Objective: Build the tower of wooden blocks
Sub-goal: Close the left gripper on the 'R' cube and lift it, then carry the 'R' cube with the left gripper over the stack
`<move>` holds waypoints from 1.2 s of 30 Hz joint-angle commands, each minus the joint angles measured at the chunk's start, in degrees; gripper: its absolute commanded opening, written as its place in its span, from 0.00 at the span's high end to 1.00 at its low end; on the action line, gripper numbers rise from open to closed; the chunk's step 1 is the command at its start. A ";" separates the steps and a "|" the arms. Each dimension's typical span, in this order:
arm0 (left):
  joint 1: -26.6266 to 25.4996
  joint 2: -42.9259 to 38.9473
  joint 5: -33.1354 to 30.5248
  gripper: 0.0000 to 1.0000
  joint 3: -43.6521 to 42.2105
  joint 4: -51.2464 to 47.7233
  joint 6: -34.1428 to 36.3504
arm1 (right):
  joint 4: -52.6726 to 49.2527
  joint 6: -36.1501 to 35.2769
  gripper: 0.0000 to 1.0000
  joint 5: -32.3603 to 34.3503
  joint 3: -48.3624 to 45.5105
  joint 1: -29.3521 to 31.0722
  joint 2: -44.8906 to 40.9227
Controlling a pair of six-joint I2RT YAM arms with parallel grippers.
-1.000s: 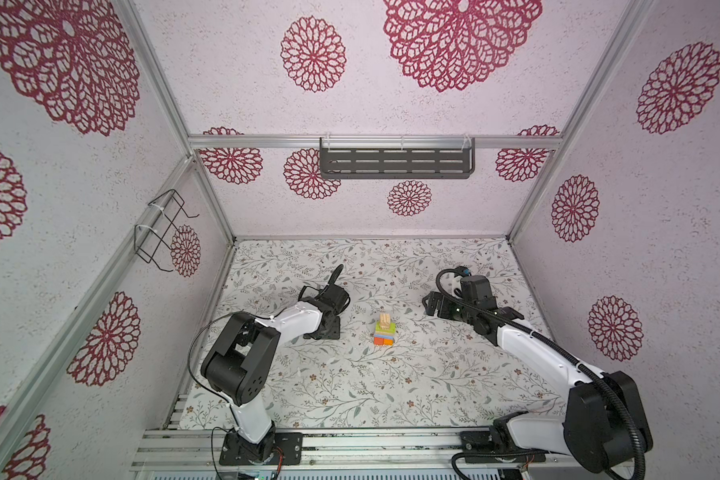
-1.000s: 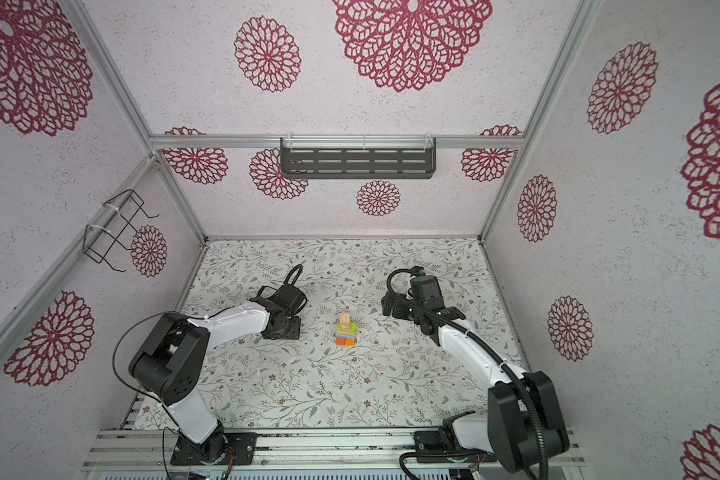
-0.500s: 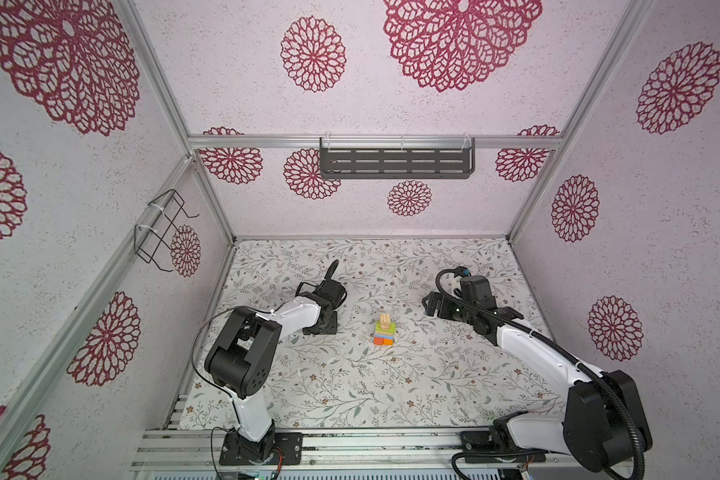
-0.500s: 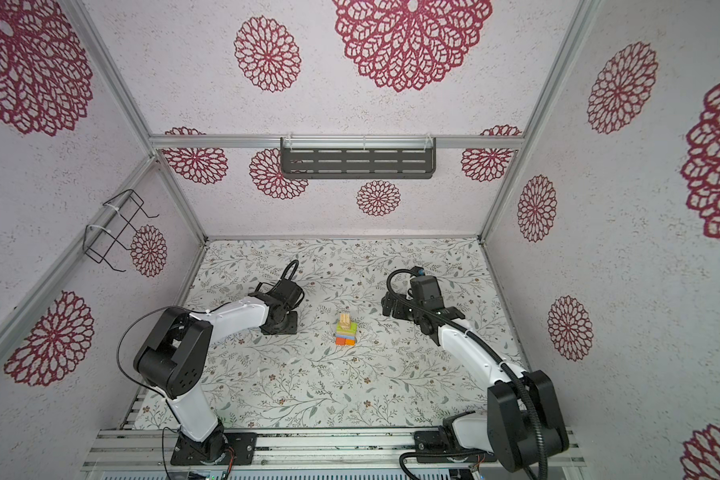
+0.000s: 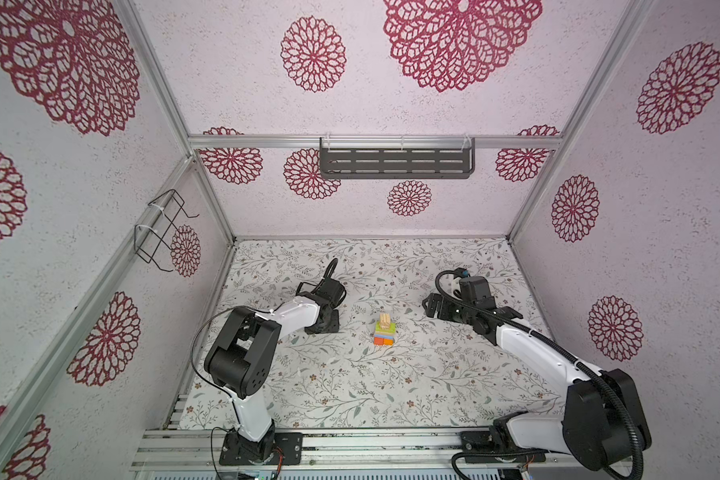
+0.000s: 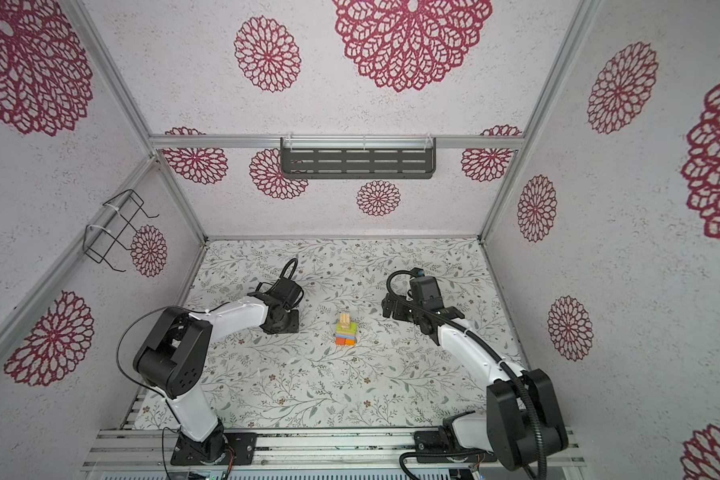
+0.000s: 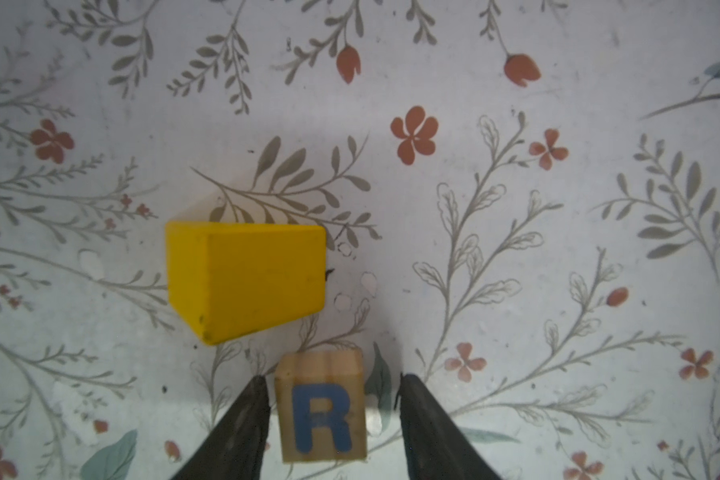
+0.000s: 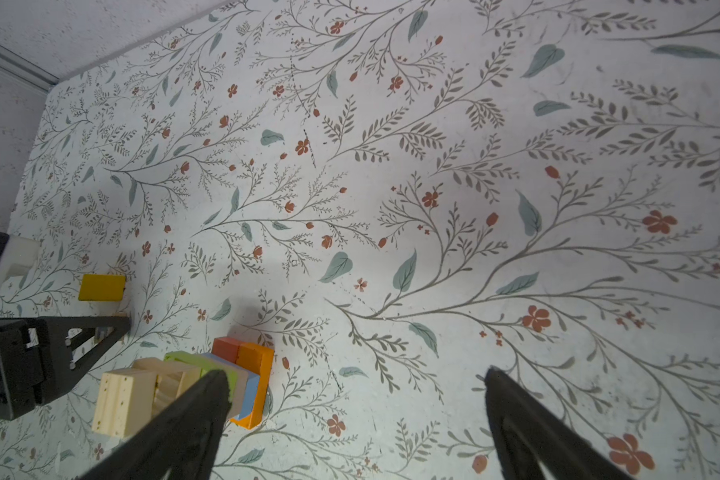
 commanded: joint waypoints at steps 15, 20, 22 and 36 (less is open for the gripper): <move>0.08 -1.16 1.49 0.65 -2.06 2.07 -2.32 | 0.42 -0.22 0.01 0.38 0.94 -0.37 -0.59; 0.08 -1.59 1.23 0.67 -1.46 0.50 -3.18 | 0.40 -0.30 0.01 0.57 0.83 -0.37 -0.77; -0.01 -1.75 0.62 0.67 -0.59 -1.12 -3.56 | 0.67 -0.34 0.01 0.70 0.67 -0.37 -0.78; -4.84 -5.56 1.25 0.67 10.50 -13.72 -8.42 | 1.03 0.62 0.01 2.02 -1.90 -1.85 -2.84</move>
